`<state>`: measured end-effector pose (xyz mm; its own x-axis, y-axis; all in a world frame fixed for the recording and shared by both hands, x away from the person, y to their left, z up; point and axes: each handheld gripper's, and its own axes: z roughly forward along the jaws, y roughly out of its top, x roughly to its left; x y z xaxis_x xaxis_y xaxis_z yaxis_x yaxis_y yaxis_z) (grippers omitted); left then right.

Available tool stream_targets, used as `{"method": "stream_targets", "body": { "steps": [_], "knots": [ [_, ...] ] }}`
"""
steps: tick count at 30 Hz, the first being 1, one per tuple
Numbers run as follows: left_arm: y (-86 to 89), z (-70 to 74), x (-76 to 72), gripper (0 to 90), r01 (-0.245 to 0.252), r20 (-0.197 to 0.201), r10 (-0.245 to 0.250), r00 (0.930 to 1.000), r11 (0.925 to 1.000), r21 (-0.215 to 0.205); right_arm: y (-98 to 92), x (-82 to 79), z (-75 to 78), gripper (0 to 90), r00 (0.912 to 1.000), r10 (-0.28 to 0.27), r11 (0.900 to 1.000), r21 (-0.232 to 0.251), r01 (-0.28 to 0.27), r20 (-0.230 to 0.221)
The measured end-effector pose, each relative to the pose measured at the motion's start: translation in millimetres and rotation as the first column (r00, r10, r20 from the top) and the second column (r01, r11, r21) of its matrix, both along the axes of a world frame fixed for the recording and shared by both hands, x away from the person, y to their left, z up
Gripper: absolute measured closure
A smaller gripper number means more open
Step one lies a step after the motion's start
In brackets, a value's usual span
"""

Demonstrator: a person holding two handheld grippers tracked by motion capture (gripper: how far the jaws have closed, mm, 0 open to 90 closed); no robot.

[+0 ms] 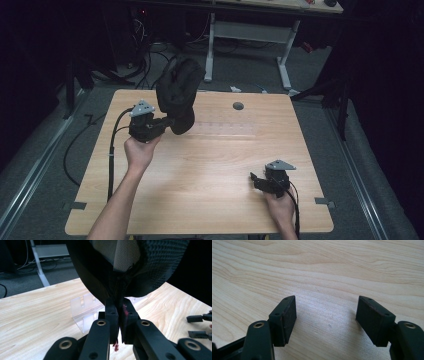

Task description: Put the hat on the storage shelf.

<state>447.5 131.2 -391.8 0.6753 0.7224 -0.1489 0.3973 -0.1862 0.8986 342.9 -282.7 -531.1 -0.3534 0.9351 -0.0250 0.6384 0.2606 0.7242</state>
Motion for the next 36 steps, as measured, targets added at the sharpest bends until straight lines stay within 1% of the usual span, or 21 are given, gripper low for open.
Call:
{"method": "stream_targets", "body": {
  "steps": [4, 7, 11, 15, 19, 21, 26, 32, 36],
  "knots": [
    [-3.4, -2.1, 7.5, 85.9, -0.014, -0.004, 0.014, 0.9999, 0.9999, 0.006, 0.0, 0.0, 0.0, 32.8, 1.0, 0.0, 1.0, 0.0, 0.0, 0.0],
    [-4.8, -7.3, 14.3, 85.8, -0.032, -0.013, 0.032, 0.9994, 0.9994, 0.01, 0.2, -0.2, 0.1, 32.7, 1.0, -0.001, 1.0, 0.001, 0.001, -0.002],
    [-5.8, -14.0, 21.3, 85.8, -0.058, -0.028, 0.058, 0.9979, 0.9979, 0.03, 0.3, -0.2, 0.2, 32.5, 1.0, -0.001, 1.0, 0.003, 0.001, -0.002],
    [-6.4, -18.5, 26.1, 85.8, -0.068, -0.03, 0.069, 0.9971, 0.9971, 0.035, 0.4, -0.3, 0.2, 32.5, 1.0, -0.001, 1.0, 0.003, 0.001, -0.003],
    [-7.0, -21.1, 29.1, 85.8, -0.073, -0.029, 0.073, 0.9969, 0.9971, 0.022, 0.5, -0.3, 0.1, 32.5, 1.0, -0.002, 1.0, 0.003, 0.002, -0.002],
    [-8.4, -22.6, 30.1, 85.8, -0.074, -0.03, 0.075, 0.9968, 0.997, 0.025, 0.6, -0.3, 0.1, 32.5, 1.0, -0.002, 1.0, 0.004, 0.002, -0.002],
    [-13.4, -28.5, 32.3, 85.7, -0.07, -0.036, 0.072, 0.9968, 0.9963, 0.049, 0.6, -0.3, 0.1, 32.5, 1.0, -0.002, 1.0, 0.004, 0.002, -0.002],
    [-17.7, -34.3, 34.3, 85.4, -0.065, -0.047, 0.067, 0.9967, 0.9967, 0.05, 0.7, -0.4, 0.1, 32.5, 1.0, -0.002, 1.0, 0.004, 0.002, -0.002],
    [-21.6, -37.2, 34.0, 85.2, -0.056, -0.052, 0.059, 0.9969, 0.9963, 0.066, 0.8, -0.4, 0.0, 32.5, 1.0, -0.001, 1.0, 0.003, 0.001, -0.002]
  ]
}}
